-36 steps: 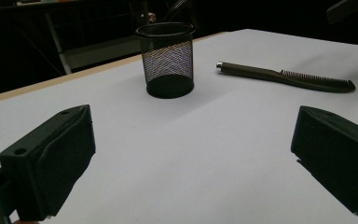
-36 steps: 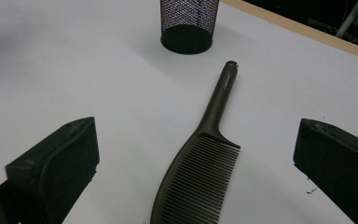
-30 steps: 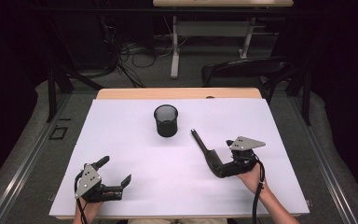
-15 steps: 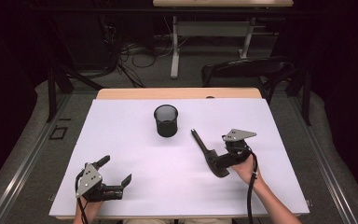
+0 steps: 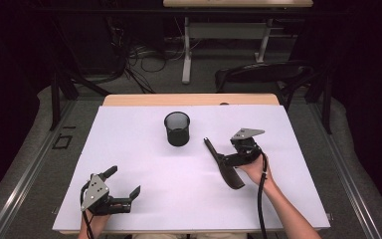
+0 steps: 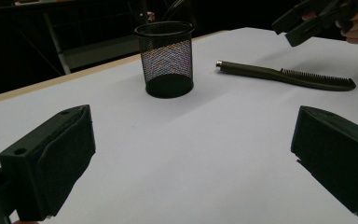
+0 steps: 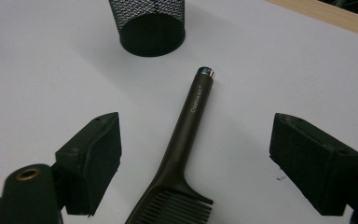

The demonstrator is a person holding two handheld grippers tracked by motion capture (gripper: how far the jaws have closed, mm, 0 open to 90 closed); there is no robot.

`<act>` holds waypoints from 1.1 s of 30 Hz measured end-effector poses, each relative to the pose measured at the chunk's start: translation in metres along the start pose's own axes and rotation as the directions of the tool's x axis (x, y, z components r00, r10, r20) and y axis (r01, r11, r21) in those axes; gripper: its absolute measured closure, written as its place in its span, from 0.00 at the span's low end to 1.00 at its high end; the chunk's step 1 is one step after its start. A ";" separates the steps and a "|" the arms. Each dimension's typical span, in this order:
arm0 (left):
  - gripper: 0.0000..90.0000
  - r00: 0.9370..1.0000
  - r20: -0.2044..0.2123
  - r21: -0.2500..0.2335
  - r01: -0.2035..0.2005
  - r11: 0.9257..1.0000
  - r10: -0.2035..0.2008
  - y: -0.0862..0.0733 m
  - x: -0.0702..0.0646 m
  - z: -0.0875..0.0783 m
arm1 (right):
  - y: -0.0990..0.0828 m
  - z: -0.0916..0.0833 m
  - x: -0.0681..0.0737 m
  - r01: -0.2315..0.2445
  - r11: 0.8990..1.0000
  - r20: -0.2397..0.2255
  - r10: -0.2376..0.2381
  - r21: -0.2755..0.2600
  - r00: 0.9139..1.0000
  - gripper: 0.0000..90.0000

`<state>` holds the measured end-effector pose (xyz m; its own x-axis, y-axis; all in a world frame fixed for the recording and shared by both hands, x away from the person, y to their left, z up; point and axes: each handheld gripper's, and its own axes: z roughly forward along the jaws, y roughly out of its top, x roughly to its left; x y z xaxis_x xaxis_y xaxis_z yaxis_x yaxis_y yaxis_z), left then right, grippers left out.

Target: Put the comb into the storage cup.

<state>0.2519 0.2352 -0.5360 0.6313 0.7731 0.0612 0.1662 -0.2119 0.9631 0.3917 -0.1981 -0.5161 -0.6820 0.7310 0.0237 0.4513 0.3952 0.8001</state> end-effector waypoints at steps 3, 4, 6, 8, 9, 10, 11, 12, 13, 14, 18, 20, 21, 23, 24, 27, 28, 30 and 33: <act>0.00 1.000 0.001 0.000 0.003 1.000 -0.003 0.000 0.001 0.000 | 0.006 0.006 -0.003 -0.015 1.000 0.011 0.015 0.009 1.000 0.31; 0.00 1.000 0.000 0.000 0.005 1.000 -0.005 0.000 0.001 0.000 | 0.007 0.007 -0.004 -0.012 1.000 0.011 0.012 0.013 1.000 0.34; 0.00 1.000 -0.001 0.000 0.007 1.000 -0.007 0.000 0.001 0.000 | 0.010 0.011 -0.006 -0.020 1.000 0.017 0.020 0.023 1.000 0.49; 0.00 1.000 0.000 -0.001 0.005 1.000 -0.005 0.000 0.001 0.000 | 0.013 0.015 -0.007 -0.016 0.999 0.017 0.015 0.036 1.000 0.63; 0.00 1.000 0.000 -0.001 0.004 1.000 -0.004 0.000 0.001 0.000 | 0.015 0.018 -0.008 -0.010 0.999 0.023 0.009 0.048 1.000 0.75; 0.00 1.000 0.000 -0.002 0.005 1.000 -0.005 0.000 0.001 0.000 | 0.016 0.020 -0.008 -0.011 0.999 0.024 0.010 0.050 1.000 0.84; 0.00 1.000 0.001 -0.001 0.004 1.000 -0.004 0.000 0.001 0.000 | 0.016 0.020 -0.008 -0.011 0.999 0.024 0.010 0.050 1.000 0.84; 0.00 1.000 0.001 0.001 0.003 1.000 -0.003 0.000 0.001 0.000 | 0.017 0.021 -0.009 -0.011 0.998 0.037 0.008 0.057 0.999 0.90; 0.00 1.000 0.002 0.002 0.001 1.000 -0.001 0.000 0.001 0.001 | 0.018 0.023 -0.009 -0.009 0.998 0.039 0.006 0.063 0.999 0.97; 0.00 1.000 0.002 0.004 0.001 1.000 -0.001 0.000 0.001 0.001 | 0.019 0.025 -0.009 -0.007 0.998 0.046 0.004 0.062 0.999 1.00; 0.00 1.000 0.000 0.002 0.000 1.000 0.000 0.000 0.001 0.000 | 0.026 0.034 -0.009 0.009 0.996 0.063 -0.014 0.093 0.998 1.00; 0.00 1.000 -0.001 0.001 0.003 1.000 -0.003 0.000 0.001 0.000 | 0.027 0.036 -0.009 0.014 0.995 0.069 -0.021 0.100 0.997 1.00; 0.00 1.000 -0.001 0.002 0.002 1.000 -0.002 0.000 0.001 0.000 | 0.028 0.037 -0.009 0.014 0.995 0.069 -0.021 0.102 0.997 1.00; 0.00 1.000 -0.001 0.003 0.004 1.000 -0.003 0.000 0.001 0.000 | 0.029 0.040 -0.010 0.020 0.993 0.077 -0.029 0.117 0.997 1.00; 0.00 1.000 -0.001 0.003 0.001 1.000 -0.001 0.000 0.001 0.000 | 0.030 0.044 -0.011 0.013 0.992 0.085 -0.024 0.128 0.996 1.00; 0.00 1.000 0.000 0.003 0.001 1.000 -0.001 0.000 0.001 0.000 | 0.030 0.045 -0.012 0.017 0.991 0.091 -0.029 0.133 0.995 1.00; 0.00 1.000 -0.001 0.004 0.000 1.000 0.000 0.000 0.001 0.000 | 0.031 0.047 -0.012 0.016 0.990 0.097 -0.029 0.137 0.995 1.00; 0.00 1.000 0.000 0.004 0.001 1.000 -0.001 0.000 0.001 0.000 | 0.031 0.048 -0.012 0.018 0.990 0.098 -0.032 0.139 0.995 1.00; 0.00 1.000 -0.001 0.007 0.002 1.000 -0.002 0.000 0.001 0.001 | 0.032 0.052 -0.014 0.011 0.989 0.100 -0.026 0.151 0.995 1.00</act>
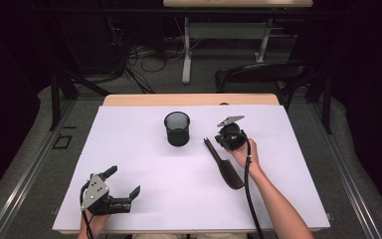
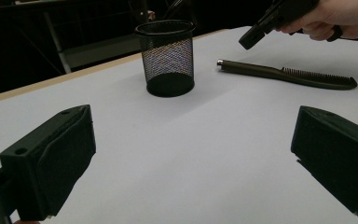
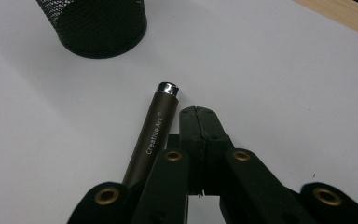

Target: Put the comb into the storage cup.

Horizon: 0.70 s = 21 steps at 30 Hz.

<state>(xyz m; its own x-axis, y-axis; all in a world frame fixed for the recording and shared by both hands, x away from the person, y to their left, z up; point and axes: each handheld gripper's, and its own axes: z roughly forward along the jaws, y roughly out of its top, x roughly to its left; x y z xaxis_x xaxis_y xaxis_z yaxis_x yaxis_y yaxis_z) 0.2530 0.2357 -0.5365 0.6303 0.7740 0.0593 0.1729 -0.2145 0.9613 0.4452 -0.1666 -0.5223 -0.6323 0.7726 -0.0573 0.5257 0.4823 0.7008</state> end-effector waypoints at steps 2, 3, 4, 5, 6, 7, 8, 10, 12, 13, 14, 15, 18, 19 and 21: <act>0.00 1.000 0.002 0.002 -0.003 1.000 0.003 0.000 0.000 0.000 | 0.000 0.004 0.000 0.006 1.000 0.004 -0.006 0.009 1.000 1.00; 0.00 1.000 0.002 0.002 -0.003 1.000 0.003 0.000 0.000 0.000 | 0.001 0.005 0.000 0.007 1.000 0.009 -0.007 0.017 1.000 1.00; 0.00 1.000 0.003 0.002 -0.004 1.000 0.004 0.000 0.000 0.000 | 0.001 0.007 0.000 0.010 1.000 0.008 -0.010 0.021 1.000 1.00; 0.00 1.000 0.004 0.003 -0.005 1.000 0.005 0.000 0.000 0.000 | 0.002 0.008 0.000 0.014 0.999 0.007 -0.014 0.031 1.000 1.00; 0.00 1.000 0.004 0.004 -0.006 1.000 0.006 0.000 0.000 0.000 | 0.002 0.010 0.000 0.008 1.000 0.007 -0.008 0.029 1.000 1.00; 0.00 1.000 0.005 0.003 -0.006 1.000 0.006 0.000 0.000 0.000 | 0.004 0.012 0.001 0.007 0.999 0.004 -0.007 0.039 1.000 1.00; 0.00 1.000 0.005 0.004 -0.006 1.000 0.006 0.000 0.000 0.000 | 0.004 0.012 0.001 0.007 0.999 0.004 -0.007 0.039 1.000 1.00; 0.00 1.000 0.005 0.003 -0.006 1.000 0.006 0.000 0.000 0.000 | 0.005 0.015 0.002 0.000 0.999 0.002 0.000 0.045 1.000 1.00; 0.00 1.000 0.004 0.002 -0.007 1.000 0.007 0.000 0.000 0.000 | 0.007 0.019 0.003 -0.003 0.999 0.004 0.002 0.051 1.000 1.00; 0.00 1.000 0.004 -0.001 -0.003 1.000 0.003 0.000 0.000 -0.001 | 0.007 0.019 0.003 -0.003 0.999 0.004 0.002 0.051 1.000 1.00; 0.00 1.000 0.004 -0.001 -0.004 1.000 0.004 0.000 0.000 -0.001 | 0.008 0.020 0.003 0.004 0.999 0.007 -0.004 0.054 1.000 1.00; 0.00 1.000 0.003 0.000 -0.005 1.000 0.005 0.000 0.000 -0.001 | 0.008 0.021 0.004 0.003 0.999 0.005 -0.003 0.052 1.000 1.00; 0.00 1.000 0.003 0.004 -0.006 1.000 0.006 0.000 0.000 0.000 | 0.009 0.024 0.005 0.002 0.998 0.012 -0.003 0.068 1.000 1.00; 0.00 1.000 0.003 0.005 -0.005 1.000 0.005 0.000 0.000 0.000 | 0.008 0.026 0.006 -0.001 0.998 0.018 0.000 0.070 1.000 1.00; 0.00 1.000 0.003 0.005 -0.005 1.000 0.005 0.000 0.000 0.000 | 0.009 0.027 0.005 0.004 0.997 0.017 -0.006 0.078 1.000 1.00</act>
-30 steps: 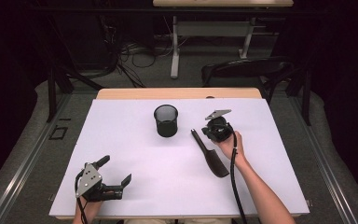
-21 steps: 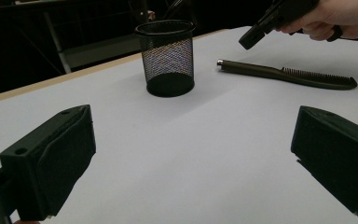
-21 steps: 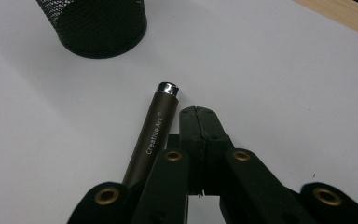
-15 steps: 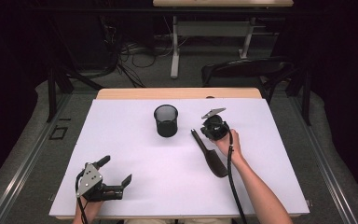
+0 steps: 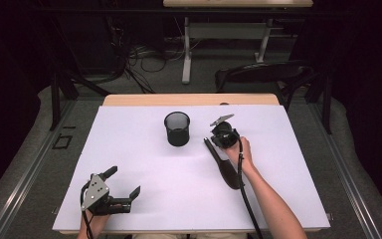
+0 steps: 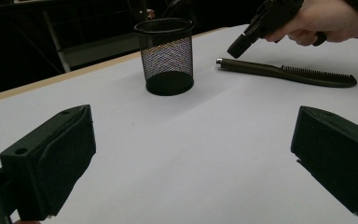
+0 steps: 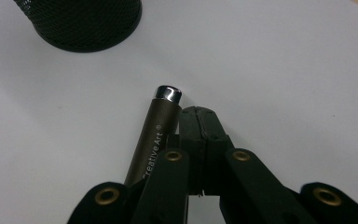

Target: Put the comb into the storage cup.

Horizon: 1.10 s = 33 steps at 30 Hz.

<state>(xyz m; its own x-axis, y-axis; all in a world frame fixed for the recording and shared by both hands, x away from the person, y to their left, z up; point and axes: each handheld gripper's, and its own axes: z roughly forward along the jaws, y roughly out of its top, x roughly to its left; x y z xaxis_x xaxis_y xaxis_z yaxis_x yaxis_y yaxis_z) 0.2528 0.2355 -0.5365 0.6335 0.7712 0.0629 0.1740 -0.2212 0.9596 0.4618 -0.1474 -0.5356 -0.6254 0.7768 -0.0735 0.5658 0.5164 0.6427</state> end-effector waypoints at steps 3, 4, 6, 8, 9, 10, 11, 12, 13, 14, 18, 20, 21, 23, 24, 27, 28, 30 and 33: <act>0.00 1.000 -0.005 0.003 -0.001 1.000 0.001 0.000 0.000 0.000 | 0.000 0.004 -0.001 0.010 1.000 0.003 -0.010 0.001 1.000 1.00; 0.00 1.000 -0.002 0.001 0.000 1.000 0.000 0.000 0.000 0.000 | -0.001 0.005 0.000 0.002 1.000 0.004 -0.002 0.003 1.000 1.00; 0.00 1.000 -0.002 0.001 -0.002 1.000 0.002 0.000 0.000 0.000 | -0.001 0.007 -0.001 -0.004 1.000 0.005 0.004 0.014 1.000 1.00; 0.00 1.000 -0.002 0.000 0.000 1.000 0.000 0.000 0.000 0.000 | -0.001 0.009 -0.002 0.007 1.000 0.008 -0.007 0.010 1.000 1.00; 0.00 1.000 -0.003 0.001 0.001 1.000 -0.001 0.000 0.000 0.000 | -0.001 0.010 -0.002 0.005 1.000 0.008 -0.005 0.008 1.000 1.00; 0.00 1.000 -0.003 0.002 0.001 1.000 -0.001 0.000 0.000 0.000 | 0.000 0.011 -0.002 0.002 1.000 0.004 -0.002 0.013 1.000 1.00; 0.00 1.000 -0.002 0.003 0.001 1.000 -0.001 0.000 0.000 0.000 | 0.000 0.011 -0.002 0.002 1.000 0.004 -0.002 0.013 1.000 1.00; 0.00 1.000 -0.002 0.004 0.002 1.000 -0.002 0.000 0.000 0.000 | 0.001 0.012 -0.002 0.001 1.000 0.003 -0.001 0.017 1.000 1.00; 0.00 1.000 -0.005 0.006 0.000 1.000 0.000 0.000 0.000 0.000 | 0.001 0.012 -0.002 0.005 1.000 0.003 -0.005 0.014 1.000 1.00; 0.00 1.000 -0.002 0.003 0.001 1.000 -0.001 0.000 0.000 0.000 | 0.002 0.012 -0.001 0.009 1.000 0.004 -0.009 0.019 1.000 1.00; 0.00 1.000 -0.003 0.003 -0.002 1.000 0.002 0.000 0.000 -0.001 | 0.004 0.014 0.001 0.015 1.000 0.004 -0.015 0.025 1.000 1.00; 0.00 1.000 -0.004 0.003 -0.001 1.000 0.001 0.000 0.000 -0.001 | 0.004 0.016 0.002 0.007 0.999 0.006 -0.007 0.032 1.000 1.00; 0.00 1.000 -0.004 0.002 -0.001 1.000 0.001 0.000 0.000 -0.001 | 0.004 0.017 0.002 0.009 0.999 0.004 -0.009 0.033 1.000 1.00; 0.00 1.000 -0.003 0.003 -0.001 1.000 0.001 0.000 0.000 0.000 | 0.003 0.019 0.002 0.013 0.999 0.002 -0.013 0.035 1.000 1.00; 0.00 1.000 -0.005 0.006 0.001 1.000 -0.001 0.000 0.000 0.000 | 0.004 0.020 0.001 0.017 0.999 0.002 -0.017 0.038 1.000 1.00; 0.00 1.000 -0.002 0.003 0.001 1.000 -0.001 0.000 0.000 0.000 | 0.004 0.020 0.002 0.008 0.999 0.001 -0.008 0.045 1.000 1.00; 0.00 1.000 -0.003 0.004 0.000 1.000 0.000 0.000 0.000 0.000 | 0.004 0.020 0.002 0.019 0.999 -0.001 -0.019 0.044 1.000 1.00; 0.00 1.000 -0.003 0.004 -0.001 1.000 0.002 0.000 0.000 -0.001 | 0.004 0.019 0.003 0.021 0.999 -0.005 -0.021 0.049 1.000 1.00; 0.00 1.000 -0.003 0.004 -0.001 1.000 0.001 0.000 0.000 -0.001 | 0.004 0.020 0.004 0.027 0.999 -0.007 -0.027 0.046 1.000 1.00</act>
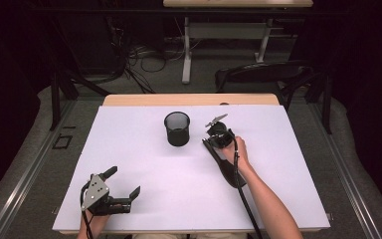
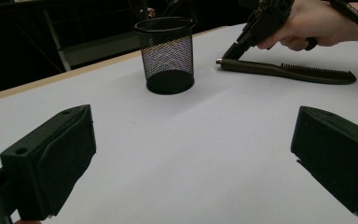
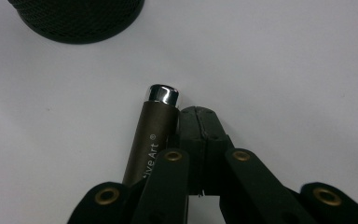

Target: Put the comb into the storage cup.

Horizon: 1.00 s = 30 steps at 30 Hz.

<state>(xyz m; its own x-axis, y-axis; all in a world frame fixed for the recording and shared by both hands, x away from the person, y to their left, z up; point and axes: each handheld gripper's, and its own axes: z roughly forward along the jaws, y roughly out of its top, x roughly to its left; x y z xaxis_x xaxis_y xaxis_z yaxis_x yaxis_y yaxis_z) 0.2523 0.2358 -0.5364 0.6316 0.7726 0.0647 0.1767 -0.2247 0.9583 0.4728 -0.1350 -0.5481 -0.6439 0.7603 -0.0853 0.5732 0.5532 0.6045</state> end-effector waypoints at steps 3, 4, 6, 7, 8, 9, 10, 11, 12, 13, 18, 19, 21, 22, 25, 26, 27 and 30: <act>0.00 1.000 0.000 0.000 0.000 1.000 0.000 0.000 0.000 0.000 | 0.000 0.000 0.001 0.007 1.000 -0.004 -0.007 -0.007 1.000 1.00; 0.00 1.000 0.000 0.001 0.000 1.000 0.000 0.000 0.000 0.000 | 0.000 0.000 0.001 0.007 1.000 -0.004 -0.007 -0.007 1.000 1.00; 0.00 1.000 0.000 0.000 -0.001 1.000 0.001 0.000 0.000 0.000 | 0.001 0.000 0.002 0.011 1.000 -0.007 -0.011 -0.001 1.000 1.00; 0.00 1.000 0.001 0.000 0.001 1.000 -0.001 0.000 0.000 0.000 | 0.001 0.000 0.003 0.010 1.000 -0.010 -0.010 0.000 1.000 1.00; 0.00 1.000 0.000 0.001 -0.001 1.000 0.001 0.000 0.000 0.000 | 0.001 0.000 0.004 0.015 1.000 -0.011 -0.015 0.003 1.000 1.00; 0.00 1.000 -0.001 0.002 -0.002 1.000 0.002 0.000 0.000 0.000 | 0.001 0.000 0.005 0.012 1.000 -0.012 -0.012 0.004 1.000 1.00; 0.00 1.000 0.000 0.001 0.000 1.000 0.000 0.000 0.000 0.000 | 0.002 0.000 0.005 0.014 1.000 -0.011 -0.014 0.006 1.000 1.00; 0.00 1.000 0.000 0.001 -0.003 1.000 0.003 0.000 0.000 0.000 | 0.002 0.000 0.006 0.017 1.000 -0.011 -0.017 0.003 1.000 1.00; 0.00 1.000 0.000 0.001 -0.003 1.000 0.003 0.000 0.000 0.000 | 0.002 0.000 0.006 0.019 1.000 -0.012 -0.019 0.008 1.000 1.00; 0.00 1.000 -0.001 0.002 -0.002 1.000 0.002 0.000 0.000 0.000 | 0.002 0.000 0.006 0.019 1.000 -0.013 -0.018 0.015 1.000 1.00; 0.00 1.000 -0.001 0.001 -0.004 1.000 0.004 0.000 0.000 0.000 | 0.003 0.000 0.010 0.032 0.999 -0.025 -0.032 0.010 0.999 1.00; 0.00 1.000 -0.002 0.000 -0.003 1.000 0.003 0.000 0.000 0.000 | 0.003 0.000 0.011 0.044 0.999 -0.030 -0.044 0.011 0.999 1.00; 0.00 1.000 -0.002 0.000 -0.003 1.000 0.003 0.000 0.000 0.000 | 0.004 0.000 0.014 0.051 0.999 -0.035 -0.050 0.015 0.998 1.00; 0.00 1.000 -0.002 0.000 -0.002 1.000 0.002 0.000 0.000 0.000 | 0.004 0.000 0.016 0.050 0.999 -0.039 -0.049 0.015 0.998 1.00; 0.00 1.000 -0.001 0.000 -0.002 1.000 0.002 0.000 0.000 0.000 | 0.005 -0.001 0.022 0.071 0.997 -0.054 -0.070 0.018 0.996 1.00; 0.00 1.000 0.000 0.000 -0.002 1.000 0.002 0.000 0.000 0.000 | 0.005 -0.001 0.024 0.078 0.997 -0.057 -0.077 0.018 0.995 1.00; 0.00 1.000 0.000 0.000 -0.002 1.000 0.002 0.000 0.000 0.000 | 0.005 -0.001 0.026 0.090 0.996 -0.058 -0.088 0.019 0.994 1.00; 0.00 1.000 0.000 0.001 0.000 1.000 0.000 0.000 0.000 0.000 | 0.006 -0.001 0.031 0.106 0.994 -0.069 -0.104 0.020 0.992 1.00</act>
<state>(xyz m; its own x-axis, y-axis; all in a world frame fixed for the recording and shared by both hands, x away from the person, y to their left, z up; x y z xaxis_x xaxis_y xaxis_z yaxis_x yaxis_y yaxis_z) 0.2522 0.2356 -0.5365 0.6316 0.7726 0.0648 0.1771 -0.2252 0.9581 0.4555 -0.1088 -0.5462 -0.7337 0.6731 -0.0930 0.5117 0.6374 0.5762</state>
